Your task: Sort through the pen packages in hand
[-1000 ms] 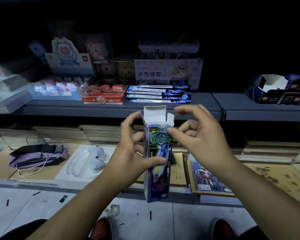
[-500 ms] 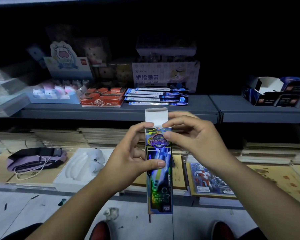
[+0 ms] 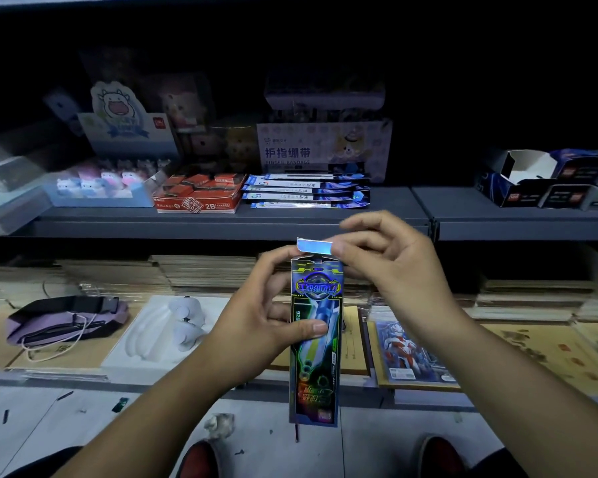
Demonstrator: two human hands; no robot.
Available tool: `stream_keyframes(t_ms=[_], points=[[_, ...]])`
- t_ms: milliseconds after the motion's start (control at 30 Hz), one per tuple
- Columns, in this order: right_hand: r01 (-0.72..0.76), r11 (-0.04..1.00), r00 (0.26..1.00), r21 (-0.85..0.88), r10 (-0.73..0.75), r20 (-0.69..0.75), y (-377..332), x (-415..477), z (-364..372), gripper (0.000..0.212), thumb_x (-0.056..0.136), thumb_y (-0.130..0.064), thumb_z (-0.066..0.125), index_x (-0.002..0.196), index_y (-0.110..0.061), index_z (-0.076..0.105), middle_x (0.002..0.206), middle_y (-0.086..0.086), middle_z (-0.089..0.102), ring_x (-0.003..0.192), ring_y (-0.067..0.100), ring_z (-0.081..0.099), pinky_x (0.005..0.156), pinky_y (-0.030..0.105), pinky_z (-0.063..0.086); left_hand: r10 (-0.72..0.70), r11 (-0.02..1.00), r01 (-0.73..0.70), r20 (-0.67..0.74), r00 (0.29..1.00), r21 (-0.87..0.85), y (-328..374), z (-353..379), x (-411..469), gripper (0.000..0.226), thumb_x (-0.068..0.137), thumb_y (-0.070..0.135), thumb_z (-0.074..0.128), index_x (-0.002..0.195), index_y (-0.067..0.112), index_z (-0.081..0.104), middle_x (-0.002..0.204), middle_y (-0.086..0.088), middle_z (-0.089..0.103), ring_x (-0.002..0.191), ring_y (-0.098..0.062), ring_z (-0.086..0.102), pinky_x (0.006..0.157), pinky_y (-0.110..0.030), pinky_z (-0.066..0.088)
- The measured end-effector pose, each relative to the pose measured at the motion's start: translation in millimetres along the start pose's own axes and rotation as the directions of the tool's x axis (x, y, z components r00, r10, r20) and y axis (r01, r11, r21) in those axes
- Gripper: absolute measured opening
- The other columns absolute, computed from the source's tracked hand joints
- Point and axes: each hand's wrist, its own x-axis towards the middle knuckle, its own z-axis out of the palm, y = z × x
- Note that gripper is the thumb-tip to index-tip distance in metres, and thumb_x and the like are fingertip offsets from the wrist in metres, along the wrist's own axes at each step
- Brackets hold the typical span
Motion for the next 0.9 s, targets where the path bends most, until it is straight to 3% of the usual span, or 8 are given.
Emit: stream_keyframes(t_ms=[133, 267, 400, 533, 700, 900], points=[[-0.005, 1.0, 0.999, -0.017, 0.006, 0.032, 1.4, -0.2, -1.8, 0.008, 0.09, -0.004, 0.073, 0.096, -0.007, 0.079, 0.097, 0.01, 0.079, 0.095, 0.031, 0.075, 0.087, 0.045, 0.063, 0.0, 1.0, -0.001, -0.043, 0.999, -0.023, 0.6, 0.5, 0.0, 0.091, 0.071, 0.001, 0.086, 0.136, 0.041, 0.035, 0.124, -0.006, 0.071, 0.093, -0.053, 0.069, 0.085, -0.068, 0.055], [0.006, 1.0, 0.998, -0.025, -0.004, 0.06, 2.7, 1.0, -3.1, 0.01, 0.092, -0.004, 0.071, 0.098, -0.005, 0.079, 0.099, 0.011, 0.078, 0.097, 0.031, 0.074, 0.089, 0.047, 0.062, 0.01, 1.0, -0.01, -0.024, 1.0, -0.005, 2.5, -0.3, -1.9, 0.105, 0.072, 0.001, 0.086, 0.144, 0.051, 0.029, 0.125, -0.006, 0.071, 0.094, -0.055, 0.067, 0.086, -0.062, 0.058], [0.012, 1.0, 0.992, -0.023, -0.009, 0.129, 4.2, 1.8, -4.2, 0.015, 0.09, -0.001, 0.072, 0.104, -0.005, 0.077, 0.103, 0.015, 0.077, 0.102, 0.038, 0.072, 0.093, 0.05, 0.06, 0.018, 1.0, -0.018, -0.034, 0.999, 0.014, 2.3, -0.8, -2.0, 0.094, 0.074, 0.002, 0.085, 0.143, 0.047, 0.038, 0.125, -0.007, 0.07, 0.096, -0.05, 0.07, 0.086, -0.065, 0.056], [0.005, 1.0, 0.98, -0.009, -0.003, 0.197, 5.7, 1.2, -4.6, 0.027, 0.085, 0.004, 0.076, 0.109, -0.008, 0.076, 0.107, 0.015, 0.076, 0.103, 0.034, 0.073, 0.09, 0.045, 0.061, 0.008, 1.0, -0.008, -0.044, 0.999, 0.003, 2.5, -2.9, -2.2, 0.088, 0.073, 0.006, 0.086, 0.14, 0.04, 0.041, 0.123, -0.008, 0.071, 0.095, -0.048, 0.071, 0.082, -0.065, 0.057], [0.01, 1.0, 0.976, -0.018, -0.006, 0.218, 6.0, 1.9, -4.3, 0.027, 0.084, 0.005, 0.077, 0.109, -0.006, 0.076, 0.106, 0.014, 0.077, 0.101, 0.031, 0.074, 0.088, 0.04, 0.062, 0.004, 1.0, -0.003, -0.045, 0.999, 0.015, 2.0, -3.4, -1.3, 0.081, 0.073, 0.001, 0.086, 0.133, 0.035, 0.042, 0.12, -0.009, 0.071, 0.094, -0.051, 0.069, 0.081, -0.07, 0.054], [0.019, 0.999, 0.971, -0.032, -0.011, 0.238, 5.9, 1.3, -5.2, 0.028, 0.086, 0.004, 0.075, 0.112, -0.008, 0.075, 0.105, 0.012, 0.077, 0.099, 0.027, 0.075, 0.086, 0.037, 0.061, 0.016, 0.999, -0.015, -0.014, 1.0, 0.03, 3.3, -2.6, -1.2, 0.089, 0.072, 0.006, 0.087, 0.139, 0.043, 0.041, 0.124, -0.006, 0.07, 0.096, -0.052, 0.068, 0.083, -0.068, 0.055]])
